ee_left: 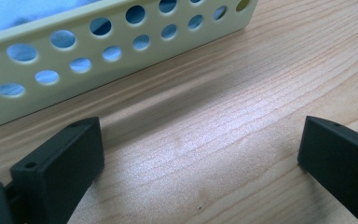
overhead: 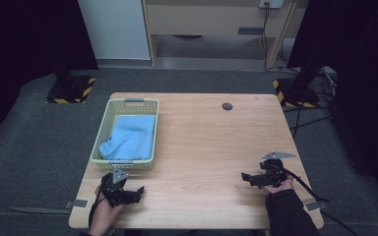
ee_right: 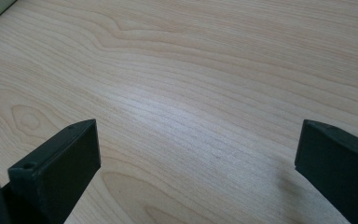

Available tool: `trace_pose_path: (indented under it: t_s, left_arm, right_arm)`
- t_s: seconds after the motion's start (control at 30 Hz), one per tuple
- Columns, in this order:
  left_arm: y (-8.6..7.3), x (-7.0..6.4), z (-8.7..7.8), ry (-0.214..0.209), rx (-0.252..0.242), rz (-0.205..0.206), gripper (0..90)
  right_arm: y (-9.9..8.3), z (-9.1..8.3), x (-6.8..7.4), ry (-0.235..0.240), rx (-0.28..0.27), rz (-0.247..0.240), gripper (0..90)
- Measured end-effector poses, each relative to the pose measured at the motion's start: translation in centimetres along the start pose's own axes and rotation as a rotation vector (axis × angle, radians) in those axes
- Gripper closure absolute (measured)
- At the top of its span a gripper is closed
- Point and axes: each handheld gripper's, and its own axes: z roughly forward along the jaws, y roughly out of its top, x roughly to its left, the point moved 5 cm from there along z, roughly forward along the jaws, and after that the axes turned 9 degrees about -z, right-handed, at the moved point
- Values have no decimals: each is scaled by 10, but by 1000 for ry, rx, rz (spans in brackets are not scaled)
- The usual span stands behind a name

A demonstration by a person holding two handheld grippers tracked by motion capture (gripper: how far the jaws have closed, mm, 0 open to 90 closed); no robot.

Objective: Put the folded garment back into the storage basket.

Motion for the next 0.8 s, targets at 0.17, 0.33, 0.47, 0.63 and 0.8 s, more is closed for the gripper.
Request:
trace_pose_path:
  t_s: [0.17, 0.33, 0.47, 0.63, 0.8]
  left_arm:
    - [0, 0, 0, 0, 0, 0, 0]
    - [0, 0, 0, 0, 0, 0, 0]
    - [0, 0, 0, 0, 0, 0, 0]
    - [0, 0, 0, 0, 0, 0, 0]
    - [0, 0, 0, 0, 0, 0, 0]
  right_arm:
    - [-2, -3, -3, -1, -1, 6, 3]
    - [-4, -5, -6, 0, -4, 16, 3]
    - [-6, -8, -9, 1, -9, 25, 3]
    - [-9, -11, -12, 3, -8, 27, 3]
    - [-12, -13, -15, 4, -9, 33, 3]
